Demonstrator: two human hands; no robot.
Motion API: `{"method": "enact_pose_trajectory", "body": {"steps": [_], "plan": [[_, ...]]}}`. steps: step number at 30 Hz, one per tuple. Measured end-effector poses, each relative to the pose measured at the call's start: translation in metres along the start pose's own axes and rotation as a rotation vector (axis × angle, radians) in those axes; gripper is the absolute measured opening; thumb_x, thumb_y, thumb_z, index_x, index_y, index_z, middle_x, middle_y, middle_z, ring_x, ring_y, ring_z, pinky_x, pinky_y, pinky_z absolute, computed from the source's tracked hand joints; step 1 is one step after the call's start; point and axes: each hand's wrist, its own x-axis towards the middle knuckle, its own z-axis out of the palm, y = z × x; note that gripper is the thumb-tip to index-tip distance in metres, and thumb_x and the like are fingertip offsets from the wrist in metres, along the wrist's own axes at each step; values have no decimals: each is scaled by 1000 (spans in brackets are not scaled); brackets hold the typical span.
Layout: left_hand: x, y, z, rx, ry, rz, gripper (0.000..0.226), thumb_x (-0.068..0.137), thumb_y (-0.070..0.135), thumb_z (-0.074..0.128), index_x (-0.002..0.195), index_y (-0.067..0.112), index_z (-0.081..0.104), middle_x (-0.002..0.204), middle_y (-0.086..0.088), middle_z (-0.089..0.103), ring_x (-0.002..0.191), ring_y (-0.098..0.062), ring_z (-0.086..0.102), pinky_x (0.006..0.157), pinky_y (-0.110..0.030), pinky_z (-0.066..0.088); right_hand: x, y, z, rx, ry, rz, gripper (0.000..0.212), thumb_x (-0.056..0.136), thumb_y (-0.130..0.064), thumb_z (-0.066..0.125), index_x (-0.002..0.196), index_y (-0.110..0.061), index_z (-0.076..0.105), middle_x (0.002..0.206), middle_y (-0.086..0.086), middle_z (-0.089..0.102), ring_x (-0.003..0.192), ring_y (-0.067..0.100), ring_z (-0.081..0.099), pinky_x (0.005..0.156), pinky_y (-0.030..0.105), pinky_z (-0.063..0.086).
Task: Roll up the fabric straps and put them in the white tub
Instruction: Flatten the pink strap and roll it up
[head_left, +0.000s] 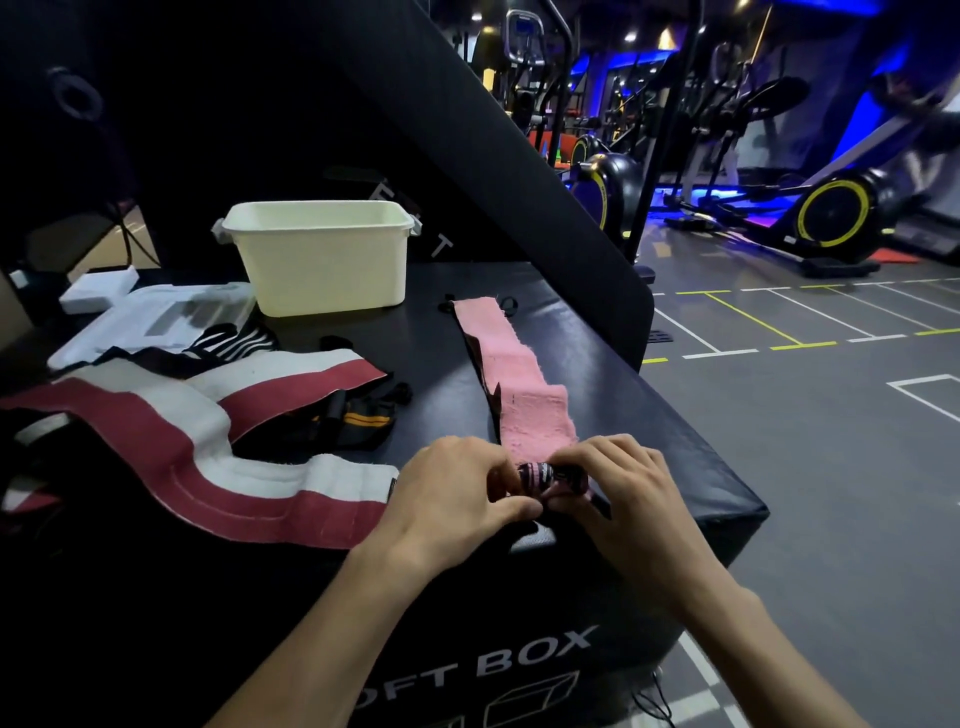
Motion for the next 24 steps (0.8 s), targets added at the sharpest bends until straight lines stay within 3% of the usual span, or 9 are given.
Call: {"method": "enact_pose_trajectory", "body": {"steps": [4, 8, 14, 19, 21, 24], "plan": [[-5, 9, 4, 120, 64, 40, 33, 90, 59, 65, 97, 28, 70, 100, 7, 69, 97, -16, 63, 78, -34, 48, 1, 1, 3, 12, 10, 15, 28, 85, -51, 58, 106, -33, 64, 99, -19, 63, 98, 10, 53, 79, 33, 39], [-8, 11, 9, 101, 96, 56, 29, 95, 53, 60, 98, 25, 68, 102, 6, 68, 99, -20, 62, 80, -36, 45, 4, 5, 3, 38, -18, 27, 28, 87, -52, 56, 107, -35, 64, 99, -20, 64, 99, 9, 52, 81, 34, 39], [-7, 12, 19, 47, 117, 70, 31, 95, 55, 59, 93, 26, 69, 96, 7, 71, 92, -18, 63, 78, -35, 45, 7, 11, -4, 27, -128, 43, 37, 91, -61, 46, 113, -37, 64, 107, -25, 60, 107, 7, 44, 85, 33, 31], [-3, 5, 9, -56, 42, 62, 29, 92, 59, 63, 91, 32, 73, 90, 13, 71, 84, -9, 63, 74, -33, 49, 9, 11, -3, 90, -188, 54, 21, 97, -44, 55, 115, -36, 61, 113, -23, 54, 108, 8, 46, 87, 41, 43], [0, -1, 1, -171, 60, 74, 21, 90, 53, 69, 84, 33, 73, 79, 16, 69, 72, -6, 63, 71, -32, 52, 8, 11, -3, 121, -197, 50, 18, 97, -37, 57, 114, -34, 62, 111, -22, 55, 106, 9, 47, 88, 45, 46], [4, -12, -19, -285, 183, 45, 17, 90, 38, 75, 80, 25, 74, 72, 15, 71, 66, -6, 64, 66, -26, 52, 6, 9, -10, 193, -216, 45, 26, 100, -45, 49, 112, -30, 66, 105, -23, 57, 104, 9, 49, 91, 40, 45]]}}
